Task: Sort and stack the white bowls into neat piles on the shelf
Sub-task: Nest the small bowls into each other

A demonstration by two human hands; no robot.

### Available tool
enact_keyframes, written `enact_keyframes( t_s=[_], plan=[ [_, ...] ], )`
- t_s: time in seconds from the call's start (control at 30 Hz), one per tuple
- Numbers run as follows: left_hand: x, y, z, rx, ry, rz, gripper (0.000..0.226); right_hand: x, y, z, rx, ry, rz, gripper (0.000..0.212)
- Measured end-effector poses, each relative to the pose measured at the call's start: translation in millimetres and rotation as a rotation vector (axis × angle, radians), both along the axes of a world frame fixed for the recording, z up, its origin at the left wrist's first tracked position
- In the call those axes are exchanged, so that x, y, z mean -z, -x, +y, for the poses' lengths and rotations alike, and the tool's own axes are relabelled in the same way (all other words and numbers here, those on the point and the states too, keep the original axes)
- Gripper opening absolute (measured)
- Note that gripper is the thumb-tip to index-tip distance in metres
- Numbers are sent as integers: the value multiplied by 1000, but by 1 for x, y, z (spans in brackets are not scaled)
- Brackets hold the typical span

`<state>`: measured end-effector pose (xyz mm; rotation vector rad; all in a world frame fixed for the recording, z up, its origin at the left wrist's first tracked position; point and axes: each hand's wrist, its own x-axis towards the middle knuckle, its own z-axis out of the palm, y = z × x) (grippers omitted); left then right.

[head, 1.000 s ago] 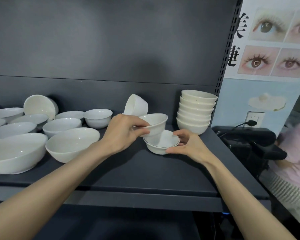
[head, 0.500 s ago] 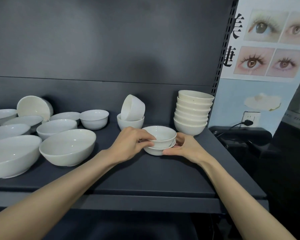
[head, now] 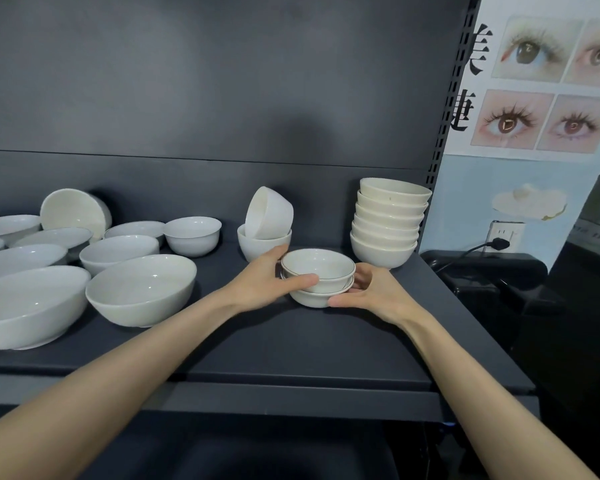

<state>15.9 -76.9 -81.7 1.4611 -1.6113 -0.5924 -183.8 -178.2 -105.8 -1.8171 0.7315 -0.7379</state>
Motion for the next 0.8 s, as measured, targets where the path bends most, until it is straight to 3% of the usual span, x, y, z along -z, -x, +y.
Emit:
enact_keyframes(
  t_s=[0.2, 0.47, 0.7, 0.8],
  plan=[
    [0, 3, 0, -55, 0, 61, 31, 2, -1, -2, 10, 7, 1, 56],
    [0, 0, -1, -15, -13, 59, 14, 1, -2, -3, 23, 25, 27, 59],
    [-2, 5, -2, -31, -49, 79, 27, -3, 3, -6, 27, 38, 87, 53],
    [-5, 7, -2, -40, -83, 65, 33, -6, 4, -5, 23, 46, 141, 70]
  ],
)
